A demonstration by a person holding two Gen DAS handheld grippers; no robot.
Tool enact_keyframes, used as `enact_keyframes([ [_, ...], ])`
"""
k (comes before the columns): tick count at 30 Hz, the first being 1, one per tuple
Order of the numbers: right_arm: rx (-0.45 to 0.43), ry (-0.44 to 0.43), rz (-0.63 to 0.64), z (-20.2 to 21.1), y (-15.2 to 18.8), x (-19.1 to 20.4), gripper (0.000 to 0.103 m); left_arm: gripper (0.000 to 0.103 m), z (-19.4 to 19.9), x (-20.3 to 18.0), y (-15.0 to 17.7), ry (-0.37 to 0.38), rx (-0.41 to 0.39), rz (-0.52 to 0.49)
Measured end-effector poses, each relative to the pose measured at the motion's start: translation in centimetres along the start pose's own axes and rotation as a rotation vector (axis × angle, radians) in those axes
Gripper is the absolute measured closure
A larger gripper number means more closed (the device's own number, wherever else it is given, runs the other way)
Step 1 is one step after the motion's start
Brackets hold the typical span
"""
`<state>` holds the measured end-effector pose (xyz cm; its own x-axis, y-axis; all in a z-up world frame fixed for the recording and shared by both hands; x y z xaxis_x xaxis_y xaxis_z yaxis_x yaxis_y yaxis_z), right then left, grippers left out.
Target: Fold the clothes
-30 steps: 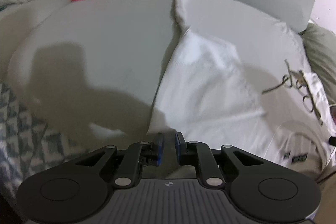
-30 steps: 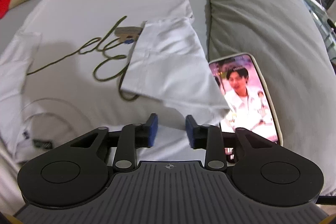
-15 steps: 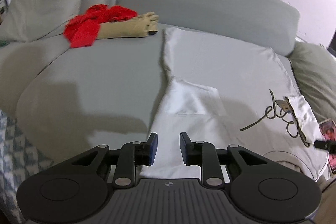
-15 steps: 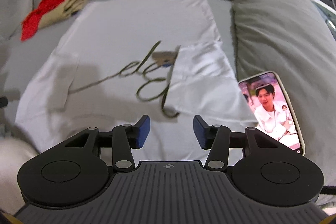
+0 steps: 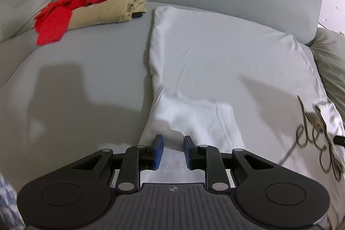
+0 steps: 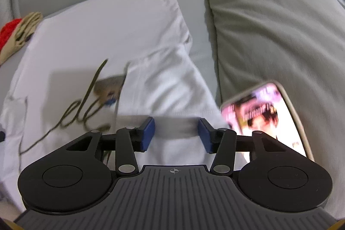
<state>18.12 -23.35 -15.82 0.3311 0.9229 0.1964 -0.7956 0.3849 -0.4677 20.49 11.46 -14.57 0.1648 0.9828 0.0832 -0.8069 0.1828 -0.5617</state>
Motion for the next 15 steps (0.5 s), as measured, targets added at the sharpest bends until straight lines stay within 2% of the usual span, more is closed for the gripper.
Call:
enact_keyframes([
  [4,-0.013,0.019,-0.001,-1.3,-2.8,1.1,0.053,0.08,-1.7,0.1,-2.0,-0.018,0.006,-0.008],
  [7,-0.024,-0.016,-0.029,-1.9,-4.6,1.8,0.053,0.077,-3.6,0.2,-2.7,-0.026,0.043,-0.002],
  [10,0.017,0.013,-0.015,-4.2,-5.7,2.7,0.052,0.076,-4.5,0.1,-3.2,-0.027,0.047,0.009],
  [12,0.02,0.031,0.001,-5.4,-5.8,3.4,0.049,0.076,-4.2,0.0,-3.2,-0.032,0.041,0.015],
  [14,-0.007,0.05,0.005,-5.1,-5.9,3.9,0.049,0.076,-2.6,-0.3,-2.9,-0.023,0.023,0.018],
  [15,-0.026,0.04,-0.004,-4.3,-5.8,4.0,0.051,0.073,-1.6,-0.6,-2.5,-0.003,0.01,0.023],
])
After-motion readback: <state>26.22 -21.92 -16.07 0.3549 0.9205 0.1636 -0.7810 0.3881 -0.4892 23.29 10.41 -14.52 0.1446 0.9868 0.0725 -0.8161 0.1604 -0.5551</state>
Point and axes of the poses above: each gripper's, at about its wrist camera, not at the fingertips, and z roughly against the way its jaws point, x to its left, y to its underside, the point moved 3 cm from there along -z, roughly the way its jaws point, and after that the axes turned 13 degrees about -z, right-handed, at the moved point
